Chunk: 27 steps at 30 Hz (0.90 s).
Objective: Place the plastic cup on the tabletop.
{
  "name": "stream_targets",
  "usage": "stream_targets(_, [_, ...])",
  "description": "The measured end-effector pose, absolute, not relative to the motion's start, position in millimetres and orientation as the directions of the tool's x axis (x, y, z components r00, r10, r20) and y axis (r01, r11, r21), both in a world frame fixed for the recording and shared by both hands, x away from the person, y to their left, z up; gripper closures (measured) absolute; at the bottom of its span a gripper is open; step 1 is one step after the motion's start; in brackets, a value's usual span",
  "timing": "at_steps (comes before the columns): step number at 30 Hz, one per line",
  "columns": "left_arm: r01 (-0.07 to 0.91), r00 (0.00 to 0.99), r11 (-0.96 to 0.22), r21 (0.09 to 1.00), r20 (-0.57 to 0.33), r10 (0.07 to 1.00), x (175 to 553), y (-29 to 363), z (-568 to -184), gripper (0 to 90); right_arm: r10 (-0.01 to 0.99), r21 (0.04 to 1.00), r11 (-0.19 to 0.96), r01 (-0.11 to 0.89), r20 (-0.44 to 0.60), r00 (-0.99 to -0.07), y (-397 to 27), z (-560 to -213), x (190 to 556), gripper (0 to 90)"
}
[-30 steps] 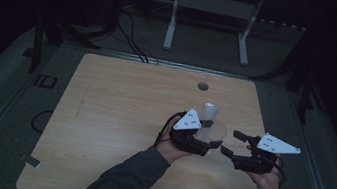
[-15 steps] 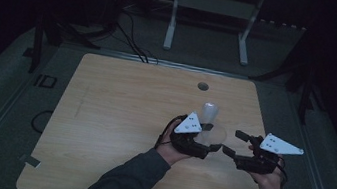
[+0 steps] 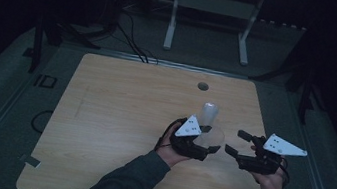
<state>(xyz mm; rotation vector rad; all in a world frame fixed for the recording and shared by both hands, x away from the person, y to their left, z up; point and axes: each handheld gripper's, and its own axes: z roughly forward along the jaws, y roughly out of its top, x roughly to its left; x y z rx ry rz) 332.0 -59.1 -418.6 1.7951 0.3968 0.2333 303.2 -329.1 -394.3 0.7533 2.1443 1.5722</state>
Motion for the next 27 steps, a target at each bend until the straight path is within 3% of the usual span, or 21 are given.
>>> stream_targets(27, [0.169, 0.899, -0.227, 0.959, -0.056, 0.435, 335.8, -66.7, -453.3, 29.4, 0.617, 0.958, 0.203, 0.201, 0.034, -0.786, -328.0, -403.5, 303.2, 24.1])
